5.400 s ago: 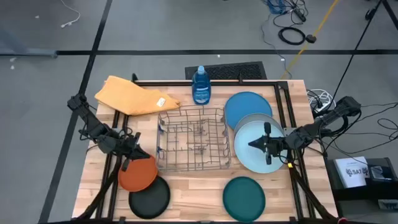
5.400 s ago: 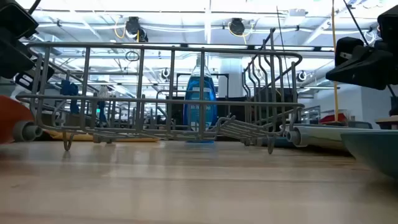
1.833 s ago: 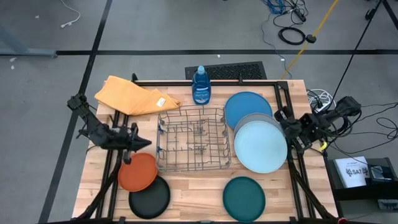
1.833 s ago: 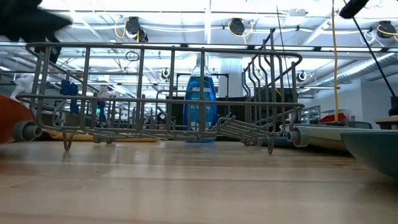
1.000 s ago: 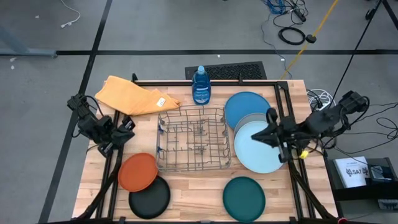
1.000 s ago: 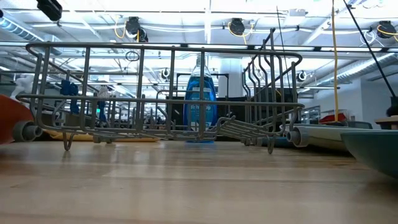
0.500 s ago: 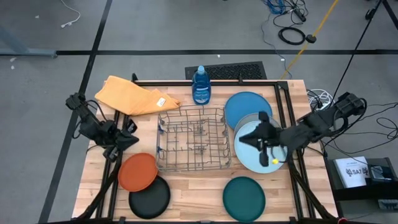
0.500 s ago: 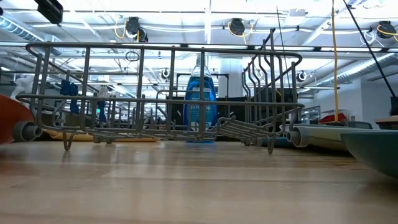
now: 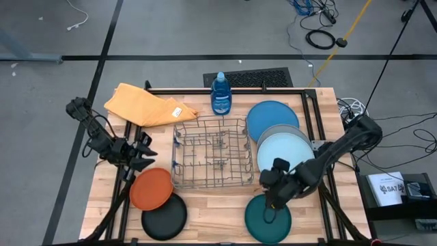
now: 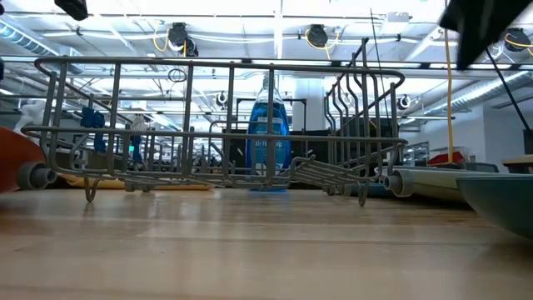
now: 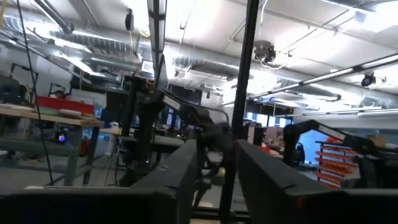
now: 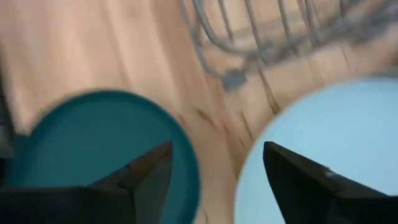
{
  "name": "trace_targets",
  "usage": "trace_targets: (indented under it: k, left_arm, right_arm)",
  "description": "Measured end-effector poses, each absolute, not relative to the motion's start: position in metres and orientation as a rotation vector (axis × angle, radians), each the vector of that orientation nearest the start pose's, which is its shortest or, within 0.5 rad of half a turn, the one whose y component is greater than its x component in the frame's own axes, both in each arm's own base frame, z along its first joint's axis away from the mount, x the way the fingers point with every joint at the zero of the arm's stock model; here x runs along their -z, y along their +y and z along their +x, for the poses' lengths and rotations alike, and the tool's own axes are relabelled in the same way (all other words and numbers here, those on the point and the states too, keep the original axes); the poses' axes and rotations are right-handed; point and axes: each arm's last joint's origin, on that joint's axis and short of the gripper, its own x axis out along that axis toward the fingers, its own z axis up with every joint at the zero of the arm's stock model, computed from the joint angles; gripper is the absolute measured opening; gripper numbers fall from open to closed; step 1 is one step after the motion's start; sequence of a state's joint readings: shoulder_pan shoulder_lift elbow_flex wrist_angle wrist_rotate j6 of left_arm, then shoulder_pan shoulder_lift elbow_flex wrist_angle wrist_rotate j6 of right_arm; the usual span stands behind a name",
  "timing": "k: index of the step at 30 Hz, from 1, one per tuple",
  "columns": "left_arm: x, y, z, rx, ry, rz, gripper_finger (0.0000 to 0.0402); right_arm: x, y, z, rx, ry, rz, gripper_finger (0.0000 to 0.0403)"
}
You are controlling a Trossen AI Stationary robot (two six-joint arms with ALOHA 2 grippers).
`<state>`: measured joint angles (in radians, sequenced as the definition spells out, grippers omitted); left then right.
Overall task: Sort dishes
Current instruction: Put the light blue plate in the dish rack
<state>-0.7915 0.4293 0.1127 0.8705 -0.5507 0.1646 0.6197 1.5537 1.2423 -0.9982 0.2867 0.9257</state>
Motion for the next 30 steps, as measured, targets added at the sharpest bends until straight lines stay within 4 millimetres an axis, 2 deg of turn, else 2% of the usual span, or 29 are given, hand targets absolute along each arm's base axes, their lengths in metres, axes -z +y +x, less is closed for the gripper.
trace_targets:
  k: [4, 16, 23, 30]
  left_arm:
    - [-0.242, -0.068, 0.089, 0.197, -0.449, -0.183, 0.0136]
    - [-0.242, -0.068, 0.089, 0.194, -0.449, -0.175, 0.0137]
    - [-0.242, -0.068, 0.089, 0.193, -0.448, -0.174, 0.0138]
    - [-0.242, -0.068, 0.089, 0.193, -0.448, -0.176, 0.0138]
  right_arm:
    - [-0.237, 0.166, 0.245, 0.382, 1.247, 0.212, 0.0253]
    - [-0.180, 0.174, 0.257, 0.598, 1.371, 0.114, 0.0254]
    - [-0.169, 0.173, 0.258, 0.681, 1.401, 0.106, 0.0254]
    - [-0.156, 0.170, 0.256, 0.691, 1.392, 0.143, 0.0254]
